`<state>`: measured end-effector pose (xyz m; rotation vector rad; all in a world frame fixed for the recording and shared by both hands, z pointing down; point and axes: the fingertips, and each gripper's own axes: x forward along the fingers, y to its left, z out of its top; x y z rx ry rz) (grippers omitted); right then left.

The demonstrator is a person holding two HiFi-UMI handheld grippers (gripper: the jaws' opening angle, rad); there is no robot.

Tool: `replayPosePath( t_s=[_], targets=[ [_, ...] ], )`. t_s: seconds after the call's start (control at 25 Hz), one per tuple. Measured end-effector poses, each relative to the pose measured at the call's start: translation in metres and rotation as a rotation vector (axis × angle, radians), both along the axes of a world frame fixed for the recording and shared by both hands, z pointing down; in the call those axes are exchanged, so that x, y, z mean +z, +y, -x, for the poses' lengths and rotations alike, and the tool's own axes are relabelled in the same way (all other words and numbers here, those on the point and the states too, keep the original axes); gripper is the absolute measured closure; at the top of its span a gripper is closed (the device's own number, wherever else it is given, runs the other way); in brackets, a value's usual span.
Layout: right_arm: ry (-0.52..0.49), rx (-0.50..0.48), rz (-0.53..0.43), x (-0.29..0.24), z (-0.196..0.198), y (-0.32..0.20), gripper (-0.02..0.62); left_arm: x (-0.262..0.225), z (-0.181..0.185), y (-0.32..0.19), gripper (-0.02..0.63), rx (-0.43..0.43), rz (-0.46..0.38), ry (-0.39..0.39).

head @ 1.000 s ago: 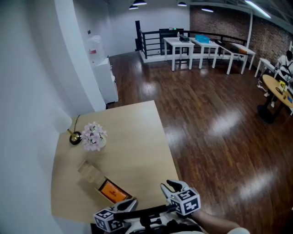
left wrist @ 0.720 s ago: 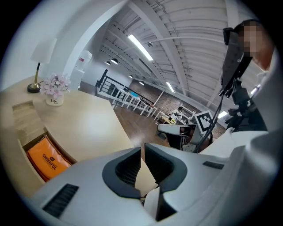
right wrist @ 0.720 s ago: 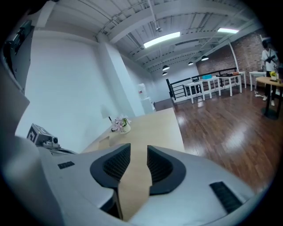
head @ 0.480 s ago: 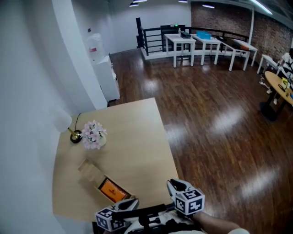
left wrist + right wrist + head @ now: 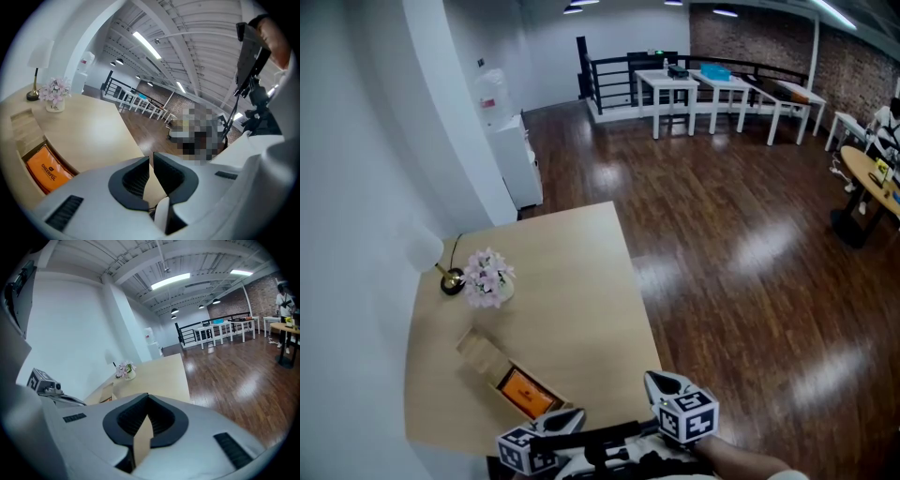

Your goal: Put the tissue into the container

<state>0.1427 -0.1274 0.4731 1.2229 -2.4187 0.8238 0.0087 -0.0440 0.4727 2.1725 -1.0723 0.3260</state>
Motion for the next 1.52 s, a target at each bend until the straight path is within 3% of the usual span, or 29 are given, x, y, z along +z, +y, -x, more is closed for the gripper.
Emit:
replayPosePath(
  t_s=[1.52],
  targets=[
    [0.042,-0.179,-0.025,-0.004,0.025,0.018,0.595,0.001,-0.001,0.009,0.58,-0.015,0.018,0.004]
  ],
)
